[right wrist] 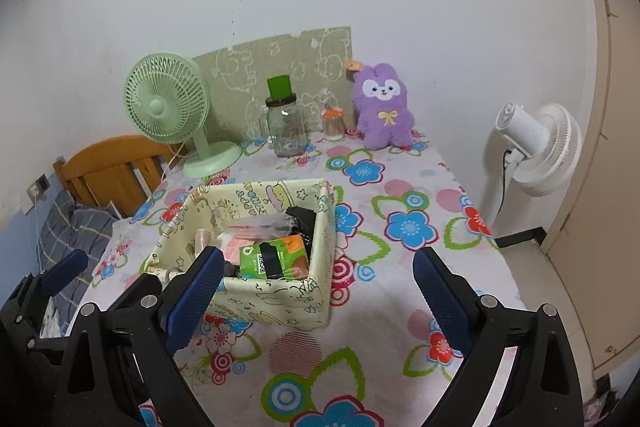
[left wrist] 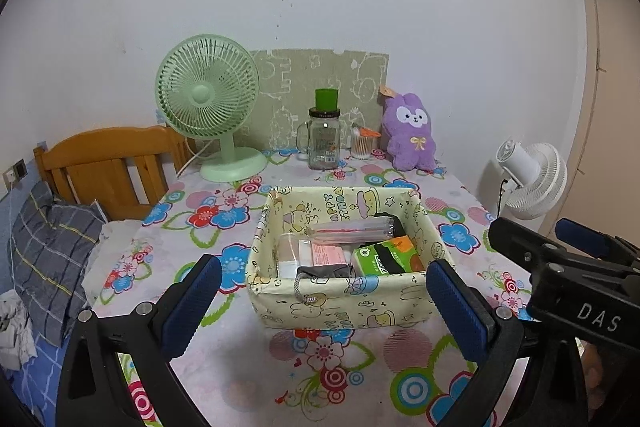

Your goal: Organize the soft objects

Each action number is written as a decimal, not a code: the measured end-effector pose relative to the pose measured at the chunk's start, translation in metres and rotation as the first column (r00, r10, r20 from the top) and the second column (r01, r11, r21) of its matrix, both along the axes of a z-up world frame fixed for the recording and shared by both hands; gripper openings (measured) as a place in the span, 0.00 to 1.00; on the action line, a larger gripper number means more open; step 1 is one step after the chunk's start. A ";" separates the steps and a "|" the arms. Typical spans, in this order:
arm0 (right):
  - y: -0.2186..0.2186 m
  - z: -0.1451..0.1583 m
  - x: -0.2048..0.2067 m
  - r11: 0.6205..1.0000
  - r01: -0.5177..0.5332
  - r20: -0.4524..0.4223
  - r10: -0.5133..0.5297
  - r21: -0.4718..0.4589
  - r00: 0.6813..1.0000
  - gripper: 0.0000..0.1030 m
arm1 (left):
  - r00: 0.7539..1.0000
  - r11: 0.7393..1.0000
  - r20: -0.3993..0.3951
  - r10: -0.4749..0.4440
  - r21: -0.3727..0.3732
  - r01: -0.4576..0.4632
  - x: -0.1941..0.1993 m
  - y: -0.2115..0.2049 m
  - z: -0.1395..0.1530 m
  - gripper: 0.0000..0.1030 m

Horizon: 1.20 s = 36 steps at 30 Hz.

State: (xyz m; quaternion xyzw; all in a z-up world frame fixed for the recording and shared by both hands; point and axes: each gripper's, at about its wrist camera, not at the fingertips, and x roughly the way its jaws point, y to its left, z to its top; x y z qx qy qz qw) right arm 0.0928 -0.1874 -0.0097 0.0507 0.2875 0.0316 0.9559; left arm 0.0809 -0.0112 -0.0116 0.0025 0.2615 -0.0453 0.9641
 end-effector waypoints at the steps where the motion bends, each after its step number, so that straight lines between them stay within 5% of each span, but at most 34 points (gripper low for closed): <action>1: -0.001 0.002 -0.004 1.000 0.005 0.008 -0.005 -0.003 1.000 0.95 | 1.000 1.000 0.006 0.000 0.005 0.000 -0.004 0.000 0.002 1.00; 36: -0.005 0.024 -0.093 0.993 0.071 0.166 -0.054 -0.098 0.985 0.99 | 0.997 0.999 0.071 0.026 -0.036 -0.024 -0.069 0.012 0.021 1.00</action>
